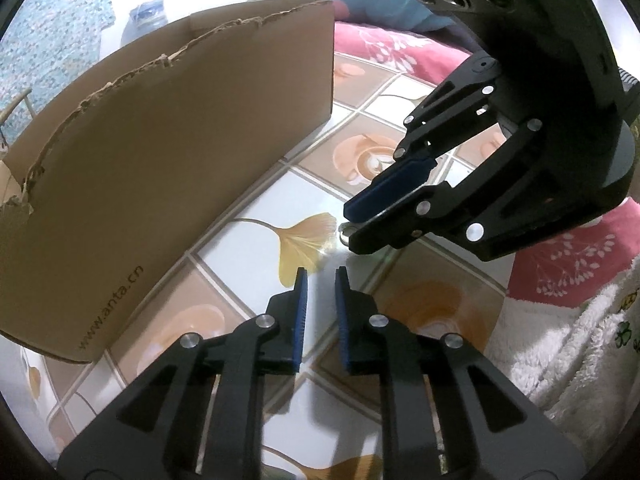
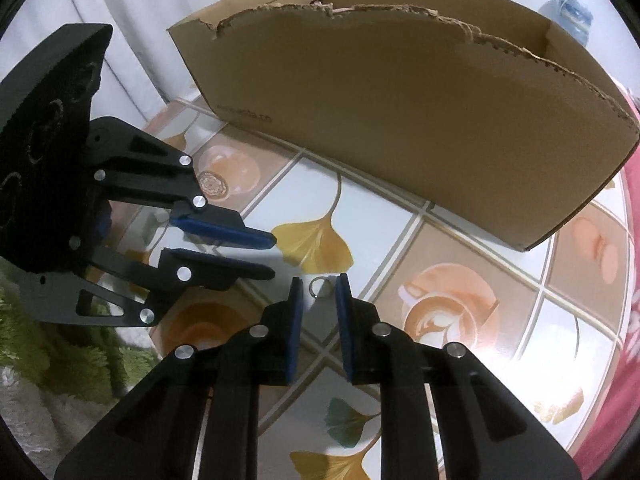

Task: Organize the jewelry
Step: 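Open the left tool while the right tool moves onto the gold hoop earring, then close the right tool on the gold hoop earring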

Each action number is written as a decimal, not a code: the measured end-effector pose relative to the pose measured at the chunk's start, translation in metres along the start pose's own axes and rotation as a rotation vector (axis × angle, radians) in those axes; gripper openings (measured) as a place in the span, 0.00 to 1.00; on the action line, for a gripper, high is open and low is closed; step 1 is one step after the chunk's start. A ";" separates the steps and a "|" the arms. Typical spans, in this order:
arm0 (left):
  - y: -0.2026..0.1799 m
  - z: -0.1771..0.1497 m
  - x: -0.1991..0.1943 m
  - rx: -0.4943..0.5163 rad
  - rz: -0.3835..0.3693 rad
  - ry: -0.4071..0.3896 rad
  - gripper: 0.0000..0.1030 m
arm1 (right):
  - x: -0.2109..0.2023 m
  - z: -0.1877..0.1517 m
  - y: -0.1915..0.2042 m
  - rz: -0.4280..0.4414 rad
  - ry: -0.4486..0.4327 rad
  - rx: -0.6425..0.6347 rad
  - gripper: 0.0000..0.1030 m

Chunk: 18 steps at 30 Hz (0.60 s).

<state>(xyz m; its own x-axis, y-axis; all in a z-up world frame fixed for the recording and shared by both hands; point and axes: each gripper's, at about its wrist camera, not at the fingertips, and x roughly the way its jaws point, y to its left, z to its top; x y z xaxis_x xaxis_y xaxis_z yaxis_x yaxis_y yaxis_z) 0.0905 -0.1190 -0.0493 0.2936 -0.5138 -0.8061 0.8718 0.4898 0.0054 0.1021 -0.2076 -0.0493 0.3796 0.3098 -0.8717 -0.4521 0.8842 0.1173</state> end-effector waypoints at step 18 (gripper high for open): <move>-0.006 0.002 0.000 0.010 -0.014 -0.012 0.24 | 0.003 -0.003 0.005 -0.041 -0.018 -0.046 0.09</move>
<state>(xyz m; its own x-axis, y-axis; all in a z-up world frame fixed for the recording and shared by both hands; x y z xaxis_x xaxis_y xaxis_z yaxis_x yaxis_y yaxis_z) 0.0866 -0.1237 -0.0484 0.2862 -0.5286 -0.7992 0.8797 0.4755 0.0006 0.0985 -0.2036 -0.0527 0.4127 0.2802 -0.8667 -0.4727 0.8792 0.0591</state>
